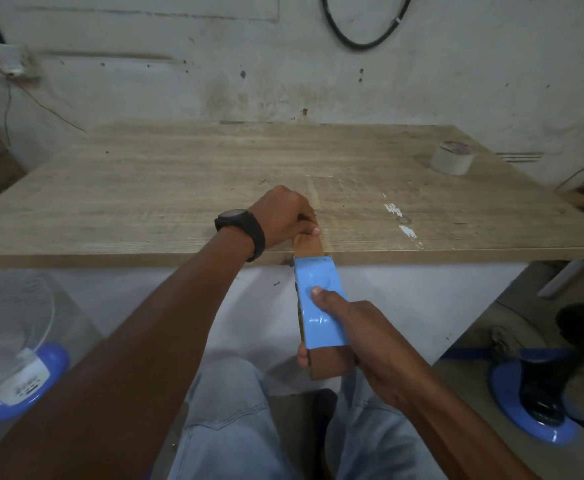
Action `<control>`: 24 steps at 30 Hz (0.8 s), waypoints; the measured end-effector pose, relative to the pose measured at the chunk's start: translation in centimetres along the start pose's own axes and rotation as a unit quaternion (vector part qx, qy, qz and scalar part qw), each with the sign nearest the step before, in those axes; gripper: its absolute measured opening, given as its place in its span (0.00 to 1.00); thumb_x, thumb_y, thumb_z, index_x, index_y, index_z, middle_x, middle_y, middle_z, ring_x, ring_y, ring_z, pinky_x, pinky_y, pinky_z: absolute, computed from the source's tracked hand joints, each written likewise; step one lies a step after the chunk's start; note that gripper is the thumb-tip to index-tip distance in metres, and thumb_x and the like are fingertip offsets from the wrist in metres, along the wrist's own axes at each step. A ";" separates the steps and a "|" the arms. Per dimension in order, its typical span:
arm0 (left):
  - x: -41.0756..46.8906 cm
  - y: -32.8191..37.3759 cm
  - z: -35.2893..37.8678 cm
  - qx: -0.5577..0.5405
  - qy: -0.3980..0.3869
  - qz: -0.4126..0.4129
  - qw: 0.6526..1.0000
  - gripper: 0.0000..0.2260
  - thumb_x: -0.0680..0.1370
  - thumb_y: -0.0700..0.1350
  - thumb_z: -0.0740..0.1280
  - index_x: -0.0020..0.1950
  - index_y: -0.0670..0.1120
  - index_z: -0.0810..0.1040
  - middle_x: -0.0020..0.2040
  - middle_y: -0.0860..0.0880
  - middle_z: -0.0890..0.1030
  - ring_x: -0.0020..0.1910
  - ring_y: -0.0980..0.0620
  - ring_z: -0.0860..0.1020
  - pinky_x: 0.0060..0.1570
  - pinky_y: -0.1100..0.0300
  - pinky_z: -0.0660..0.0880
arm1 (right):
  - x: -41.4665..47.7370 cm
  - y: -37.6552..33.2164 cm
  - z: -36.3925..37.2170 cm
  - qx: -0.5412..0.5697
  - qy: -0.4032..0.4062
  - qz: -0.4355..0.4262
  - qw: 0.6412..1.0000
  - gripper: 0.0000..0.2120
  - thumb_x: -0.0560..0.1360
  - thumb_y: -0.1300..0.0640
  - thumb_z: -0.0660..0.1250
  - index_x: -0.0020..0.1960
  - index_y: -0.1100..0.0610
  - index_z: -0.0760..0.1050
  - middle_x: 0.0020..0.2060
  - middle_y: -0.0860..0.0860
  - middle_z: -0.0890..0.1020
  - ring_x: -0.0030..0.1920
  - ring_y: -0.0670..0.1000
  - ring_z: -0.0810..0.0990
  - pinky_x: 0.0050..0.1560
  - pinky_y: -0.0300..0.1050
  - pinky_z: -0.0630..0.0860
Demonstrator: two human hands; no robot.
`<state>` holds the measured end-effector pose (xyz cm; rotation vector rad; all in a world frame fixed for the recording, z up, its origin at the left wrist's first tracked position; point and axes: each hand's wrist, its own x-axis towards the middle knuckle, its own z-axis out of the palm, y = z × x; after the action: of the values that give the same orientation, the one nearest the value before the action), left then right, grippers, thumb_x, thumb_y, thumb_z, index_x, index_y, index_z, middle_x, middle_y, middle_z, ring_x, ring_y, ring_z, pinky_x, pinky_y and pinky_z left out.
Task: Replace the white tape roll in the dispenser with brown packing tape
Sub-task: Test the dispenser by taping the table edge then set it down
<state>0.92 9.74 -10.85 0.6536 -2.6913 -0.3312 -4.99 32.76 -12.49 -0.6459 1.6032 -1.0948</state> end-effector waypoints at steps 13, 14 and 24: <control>0.1 0.1 0.1 0.018 0.009 0.011 1.000 0.10 0.76 0.50 0.72 0.49 0.45 0.87 0.47 0.46 0.87 0.47 0.48 0.82 0.52 0.52 0.78 | -0.1 -3.5 -0.9 0.024 -0.055 0.054 0.997 0.20 0.79 0.47 0.65 0.56 0.66 0.78 0.36 0.63 0.83 0.30 0.58 0.83 0.40 0.51 0.82; 0.1 0.1 0.1 0.021 0.008 0.014 1.000 0.10 0.75 0.51 0.72 0.48 0.45 0.87 0.46 0.47 0.86 0.46 0.49 0.82 0.51 0.53 0.78 | 0.1 -3.7 -0.9 0.021 -0.057 0.060 0.996 0.20 0.80 0.47 0.65 0.58 0.65 0.78 0.36 0.62 0.84 0.30 0.58 0.83 0.38 0.49 0.82; 0.0 -0.1 -0.3 -0.013 -0.040 0.010 0.999 0.16 0.69 0.59 0.76 0.46 0.47 0.88 0.42 0.52 0.80 0.42 0.53 0.78 0.45 0.52 0.78 | 0.8 -5.1 -0.6 -0.023 -0.066 0.112 0.991 0.15 0.82 0.49 0.60 0.49 0.62 0.74 0.25 0.57 0.83 0.23 0.53 0.82 0.25 0.43 0.80</control>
<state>1.07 9.64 -10.62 0.6190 -2.7618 -0.3938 -6.37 30.09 -8.26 -0.5425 1.5485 -0.8363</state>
